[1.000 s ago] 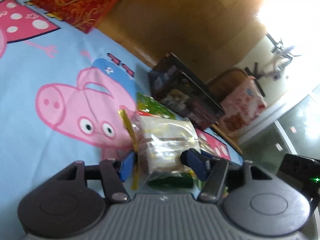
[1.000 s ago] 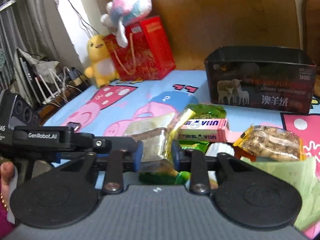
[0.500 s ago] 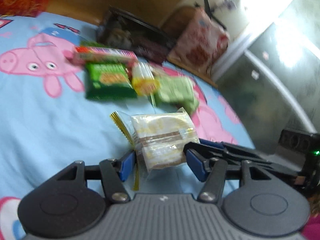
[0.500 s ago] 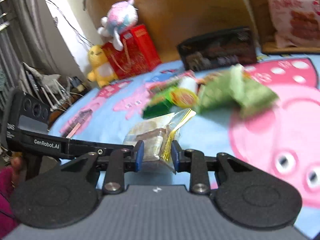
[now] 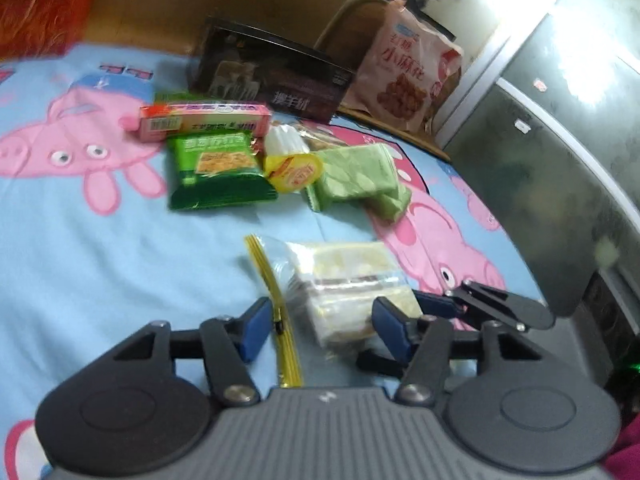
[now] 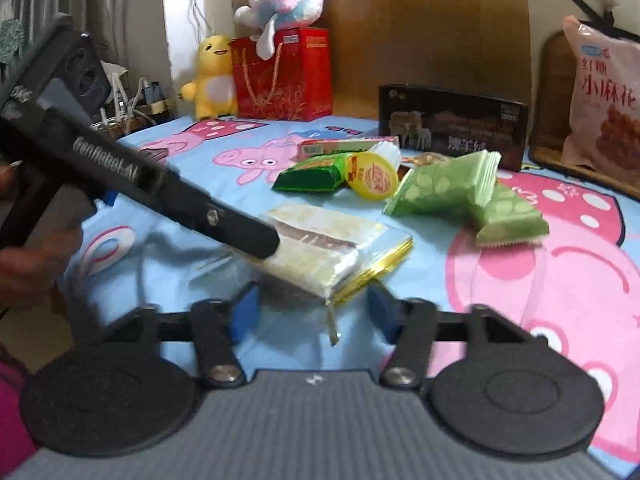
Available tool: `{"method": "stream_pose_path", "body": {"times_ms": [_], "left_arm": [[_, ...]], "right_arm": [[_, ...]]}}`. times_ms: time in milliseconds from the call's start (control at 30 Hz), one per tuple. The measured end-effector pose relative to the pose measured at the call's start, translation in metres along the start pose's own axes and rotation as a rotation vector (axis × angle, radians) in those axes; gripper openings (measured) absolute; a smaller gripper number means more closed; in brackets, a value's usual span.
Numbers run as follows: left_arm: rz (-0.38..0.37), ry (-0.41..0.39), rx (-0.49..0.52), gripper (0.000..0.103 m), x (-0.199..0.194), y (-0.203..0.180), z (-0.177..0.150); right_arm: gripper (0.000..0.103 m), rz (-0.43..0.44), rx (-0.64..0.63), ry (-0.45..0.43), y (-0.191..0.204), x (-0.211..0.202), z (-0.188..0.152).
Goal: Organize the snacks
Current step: 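Carry the pastry bag with the left gripper into the black tin box, release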
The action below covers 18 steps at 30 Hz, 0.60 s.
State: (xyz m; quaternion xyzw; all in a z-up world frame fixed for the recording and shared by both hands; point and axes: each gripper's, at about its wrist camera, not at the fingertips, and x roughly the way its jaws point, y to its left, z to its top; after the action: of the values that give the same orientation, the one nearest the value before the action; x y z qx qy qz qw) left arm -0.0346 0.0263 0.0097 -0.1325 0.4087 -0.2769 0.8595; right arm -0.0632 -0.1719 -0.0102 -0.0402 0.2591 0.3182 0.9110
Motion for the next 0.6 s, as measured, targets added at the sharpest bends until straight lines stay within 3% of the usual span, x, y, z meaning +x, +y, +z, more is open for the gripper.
{"method": "stream_pose_path", "body": {"times_ms": [233, 433, 600], "left_arm": [[-0.027, -0.053, 0.062, 0.055, -0.005, -0.016, 0.034], [0.017, -0.202, 0.132, 0.056, 0.002, -0.027, 0.103], [0.096, -0.281, 0.118, 0.057, 0.038, -0.013, 0.179]], "right_arm": [[0.044, -0.005, 0.03, -0.098, -0.018, -0.007, 0.024], [0.044, -0.027, 0.032, -0.201, -0.058, 0.015, 0.085], [0.044, -0.052, 0.071, -0.21, -0.104, 0.066, 0.144]]}}
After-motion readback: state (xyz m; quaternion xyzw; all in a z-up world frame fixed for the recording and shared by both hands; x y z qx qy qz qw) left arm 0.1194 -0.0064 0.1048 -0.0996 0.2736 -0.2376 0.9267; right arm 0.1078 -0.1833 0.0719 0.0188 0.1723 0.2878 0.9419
